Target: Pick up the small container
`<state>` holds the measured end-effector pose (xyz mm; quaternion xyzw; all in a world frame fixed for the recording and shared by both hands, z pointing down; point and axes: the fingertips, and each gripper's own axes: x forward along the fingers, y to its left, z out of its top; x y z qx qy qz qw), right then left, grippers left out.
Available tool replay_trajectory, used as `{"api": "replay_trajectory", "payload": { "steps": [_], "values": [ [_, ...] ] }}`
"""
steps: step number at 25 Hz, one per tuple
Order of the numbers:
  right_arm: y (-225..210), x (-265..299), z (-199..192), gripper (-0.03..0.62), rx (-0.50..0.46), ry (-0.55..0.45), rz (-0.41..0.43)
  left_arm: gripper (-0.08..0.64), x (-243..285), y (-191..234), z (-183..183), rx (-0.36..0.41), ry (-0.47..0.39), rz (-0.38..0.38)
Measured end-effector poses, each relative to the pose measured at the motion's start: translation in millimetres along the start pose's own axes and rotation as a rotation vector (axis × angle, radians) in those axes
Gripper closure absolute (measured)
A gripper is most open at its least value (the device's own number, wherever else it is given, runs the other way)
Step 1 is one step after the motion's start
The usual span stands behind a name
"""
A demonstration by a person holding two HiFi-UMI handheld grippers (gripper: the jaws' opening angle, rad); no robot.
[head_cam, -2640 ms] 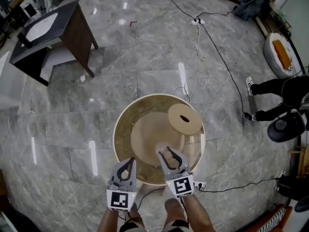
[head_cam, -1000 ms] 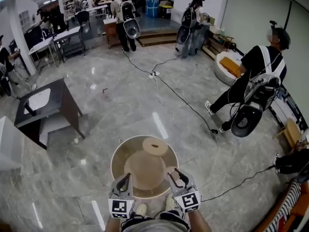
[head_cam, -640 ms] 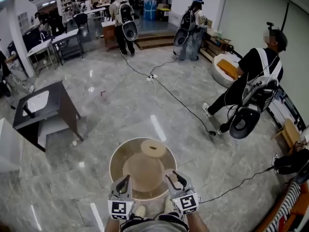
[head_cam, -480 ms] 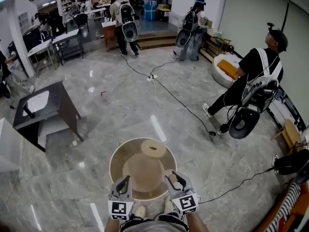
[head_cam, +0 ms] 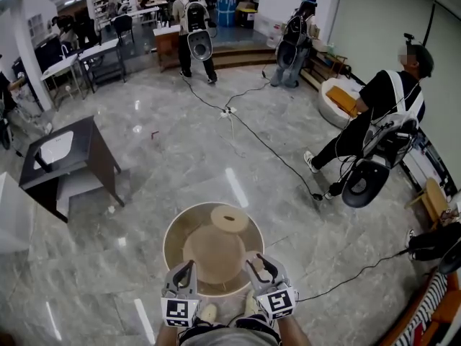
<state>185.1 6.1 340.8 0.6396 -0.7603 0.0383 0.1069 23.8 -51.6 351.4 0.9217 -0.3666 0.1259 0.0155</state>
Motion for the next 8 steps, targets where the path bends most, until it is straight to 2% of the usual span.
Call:
{"api": "replay_trajectory", "payload": {
  "steps": [8],
  "values": [
    [2.1,2.9,-2.4,0.457,0.0,0.003,0.001,0.543,0.0,1.6,-2.3,0.003,0.005,-0.001]
  ]
}}
